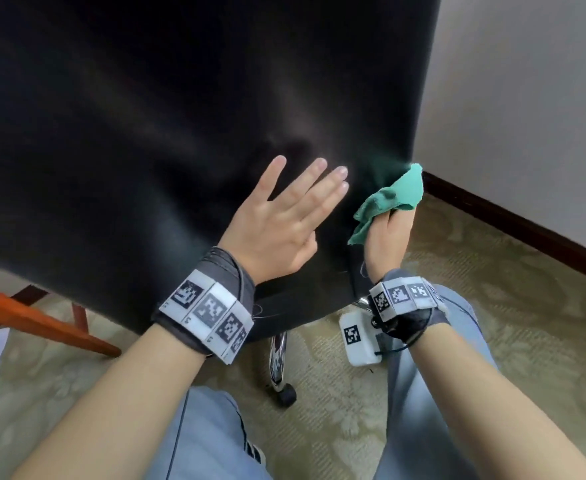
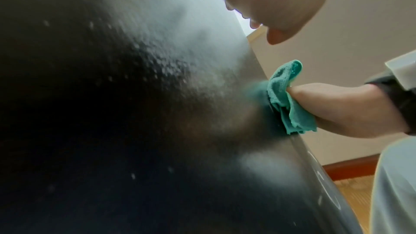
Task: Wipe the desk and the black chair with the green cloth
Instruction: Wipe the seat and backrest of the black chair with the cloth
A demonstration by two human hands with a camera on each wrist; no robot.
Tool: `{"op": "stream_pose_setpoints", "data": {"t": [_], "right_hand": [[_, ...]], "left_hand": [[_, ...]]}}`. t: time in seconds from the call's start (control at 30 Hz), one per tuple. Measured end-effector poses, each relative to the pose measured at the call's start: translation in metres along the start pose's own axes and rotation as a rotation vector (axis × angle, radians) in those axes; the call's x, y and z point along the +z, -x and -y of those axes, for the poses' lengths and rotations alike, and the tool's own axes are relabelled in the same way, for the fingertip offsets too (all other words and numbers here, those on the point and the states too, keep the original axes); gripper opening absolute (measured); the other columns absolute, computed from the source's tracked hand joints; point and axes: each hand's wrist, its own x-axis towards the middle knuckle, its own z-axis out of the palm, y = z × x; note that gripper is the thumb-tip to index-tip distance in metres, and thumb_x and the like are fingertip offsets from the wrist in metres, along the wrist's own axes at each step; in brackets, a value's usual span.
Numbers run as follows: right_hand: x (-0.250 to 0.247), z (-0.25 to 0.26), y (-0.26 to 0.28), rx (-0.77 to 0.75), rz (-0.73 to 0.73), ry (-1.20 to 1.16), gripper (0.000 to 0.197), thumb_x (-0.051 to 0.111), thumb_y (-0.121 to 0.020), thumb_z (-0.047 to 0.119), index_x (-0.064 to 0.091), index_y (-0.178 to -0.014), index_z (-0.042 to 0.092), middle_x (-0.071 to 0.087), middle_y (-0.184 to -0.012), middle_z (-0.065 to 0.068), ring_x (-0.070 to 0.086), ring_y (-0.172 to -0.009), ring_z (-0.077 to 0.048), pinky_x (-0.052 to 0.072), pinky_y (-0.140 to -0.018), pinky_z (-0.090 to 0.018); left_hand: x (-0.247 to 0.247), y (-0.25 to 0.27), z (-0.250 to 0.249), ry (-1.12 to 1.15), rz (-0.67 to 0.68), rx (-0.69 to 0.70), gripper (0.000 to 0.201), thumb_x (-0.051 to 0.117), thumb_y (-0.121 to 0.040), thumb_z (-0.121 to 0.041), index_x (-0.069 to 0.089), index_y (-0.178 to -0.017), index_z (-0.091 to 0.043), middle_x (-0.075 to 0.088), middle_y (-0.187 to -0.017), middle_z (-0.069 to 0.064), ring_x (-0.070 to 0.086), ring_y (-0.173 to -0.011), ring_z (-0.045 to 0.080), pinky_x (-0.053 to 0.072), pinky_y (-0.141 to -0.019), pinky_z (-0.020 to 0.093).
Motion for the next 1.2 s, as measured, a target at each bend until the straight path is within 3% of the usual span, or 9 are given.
{"op": "stream_pose_setpoints", "data": {"t": [0.23, 0.3, 0.37, 0.43, 0.67, 0.8, 0.97, 1.1, 1.2], "right_hand": [[-0.020, -0.062, 0.028, 0.142, 0.065, 0.142, 0.071, 0.037, -0.084, 0.025, 0.014, -0.150, 0.015, 0.024, -0.155, -0.003, 0.023, -0.142, -0.016, 0.021, -0.117, -0.042], [-0.023, -0.069, 0.032, 0.172, 0.054, 0.148, 0.072, 0.039, -0.087, 0.017, 0.008, -0.152, 0.015, 0.016, -0.158, 0.001, 0.017, -0.143, -0.007, 0.014, -0.120, -0.030], [-0.023, -0.068, 0.030, 0.183, 0.037, 0.125, 0.071, 0.040, -0.091, 0.008, 0.004, -0.152, 0.013, 0.009, -0.159, 0.001, 0.012, -0.140, 0.003, 0.007, -0.111, -0.006], [-0.021, -0.057, 0.027, 0.183, 0.023, 0.155, 0.066, 0.034, -0.094, 0.002, 0.003, -0.151, 0.009, 0.004, -0.159, -0.003, 0.004, -0.144, -0.006, -0.001, -0.099, 0.006], [-0.004, 0.037, 0.011, -0.319, 0.126, 0.168, 0.062, 0.034, -0.088, -0.005, 0.014, -0.147, -0.001, 0.003, -0.155, -0.024, -0.005, -0.145, -0.037, -0.006, -0.110, -0.008], [-0.009, 0.047, 0.006, -0.471, 0.195, 0.197, 0.059, 0.039, -0.091, -0.005, 0.013, -0.143, -0.012, 0.010, -0.152, -0.030, 0.000, -0.141, -0.033, 0.006, -0.107, -0.002], [-0.018, 0.000, 0.026, -0.361, 0.273, 0.285, 0.067, 0.046, -0.092, 0.008, 0.002, -0.144, 0.007, 0.005, -0.153, -0.014, 0.005, -0.144, -0.028, 0.012, -0.115, -0.014], [-0.013, -0.005, 0.017, -0.342, 0.166, 0.314, 0.061, 0.040, -0.093, 0.007, 0.010, -0.145, -0.003, 0.002, -0.152, -0.029, -0.002, -0.143, -0.026, 0.001, -0.115, -0.014], [-0.015, 0.008, 0.006, -0.081, 0.086, 0.178, 0.058, 0.034, -0.096, 0.003, 0.013, -0.149, 0.018, 0.003, -0.158, -0.015, 0.004, -0.146, -0.021, 0.008, -0.115, -0.014]], "left_hand": [[0.029, 0.002, -0.025, 0.038, 0.103, 0.066, 0.061, 0.037, -0.086, -0.028, 0.033, -0.143, -0.010, 0.024, -0.150, 0.003, 0.024, -0.138, 0.021, 0.003, -0.114, 0.049], [0.035, 0.003, -0.028, 0.028, 0.124, 0.068, 0.062, 0.036, -0.086, -0.029, 0.032, -0.144, -0.010, 0.024, -0.150, 0.003, 0.024, -0.138, 0.021, 0.002, -0.114, 0.048], [0.039, 0.004, -0.029, 0.000, 0.133, 0.051, 0.061, 0.035, -0.086, -0.031, 0.033, -0.143, -0.009, 0.026, -0.148, 0.004, 0.026, -0.136, 0.021, 0.003, -0.113, 0.050], [0.040, 0.004, -0.029, -0.019, 0.126, 0.038, 0.060, 0.035, -0.087, -0.032, 0.036, -0.142, -0.009, 0.028, -0.147, 0.005, 0.028, -0.133, 0.021, 0.005, -0.112, 0.051], [0.039, 0.003, -0.027, -0.081, 0.118, 0.044, 0.058, 0.033, -0.089, -0.032, 0.037, -0.142, -0.008, 0.027, -0.146, 0.005, 0.026, -0.133, 0.019, 0.005, -0.111, 0.050], [0.039, 0.002, -0.027, -0.013, 0.079, 0.015, 0.055, 0.039, -0.089, -0.029, 0.043, -0.138, -0.007, 0.033, -0.144, 0.005, 0.029, -0.132, 0.019, 0.008, -0.111, 0.049], [0.040, 0.003, -0.030, 0.008, 0.085, -0.002, 0.056, 0.038, -0.088, -0.027, 0.040, -0.140, -0.007, 0.030, -0.145, 0.005, 0.029, -0.132, 0.019, 0.007, -0.111, 0.049], [0.040, 0.002, -0.028, 0.004, 0.094, 0.021, 0.055, 0.037, -0.088, -0.026, 0.041, -0.140, -0.007, 0.031, -0.146, 0.005, 0.028, -0.133, 0.020, 0.006, -0.111, 0.049], [0.042, 0.004, -0.024, 0.002, 0.119, 0.058, 0.056, 0.036, -0.088, -0.026, 0.040, -0.141, -0.009, 0.037, -0.148, 0.005, 0.027, -0.135, 0.022, 0.005, -0.112, 0.049]]}}
